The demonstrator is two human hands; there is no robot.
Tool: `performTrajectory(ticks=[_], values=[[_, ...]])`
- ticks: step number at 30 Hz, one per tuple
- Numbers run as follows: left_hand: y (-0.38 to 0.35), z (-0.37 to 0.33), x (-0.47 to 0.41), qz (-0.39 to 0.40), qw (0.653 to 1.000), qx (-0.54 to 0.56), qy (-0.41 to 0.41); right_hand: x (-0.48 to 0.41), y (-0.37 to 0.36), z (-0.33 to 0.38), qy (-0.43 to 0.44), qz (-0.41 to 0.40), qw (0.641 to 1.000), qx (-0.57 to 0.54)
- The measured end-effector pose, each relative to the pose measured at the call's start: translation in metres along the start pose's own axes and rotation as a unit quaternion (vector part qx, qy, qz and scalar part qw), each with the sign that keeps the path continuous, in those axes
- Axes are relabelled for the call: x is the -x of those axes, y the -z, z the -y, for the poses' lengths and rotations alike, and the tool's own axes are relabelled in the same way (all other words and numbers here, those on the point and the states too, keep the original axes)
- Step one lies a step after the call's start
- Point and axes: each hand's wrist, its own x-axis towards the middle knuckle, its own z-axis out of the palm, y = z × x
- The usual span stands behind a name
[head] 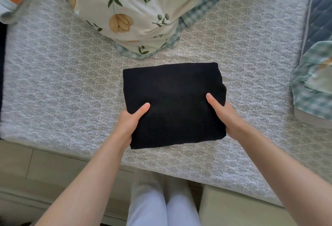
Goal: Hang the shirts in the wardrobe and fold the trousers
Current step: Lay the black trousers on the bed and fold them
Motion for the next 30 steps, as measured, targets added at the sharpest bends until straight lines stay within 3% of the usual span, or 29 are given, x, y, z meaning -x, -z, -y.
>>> performTrajectory(ticks=[14, 20, 30], values=[[0.042, -0.003, 0.087, -0.092, 0.986, 0.138, -0.015, 0.080, -0.041, 0.028, 0.090, -0.090, 0.989, 0.071], [0.099, -0.014, 0.150, -0.139, 0.965, 0.222, -0.032, 0.150, -0.096, 0.070, 0.154, -0.060, 0.981, 0.104], [0.248, -0.006, 0.252, -0.219, 0.929, 0.293, -0.053, 0.244, -0.243, 0.103, 0.190, 0.030, 0.968, 0.161]])
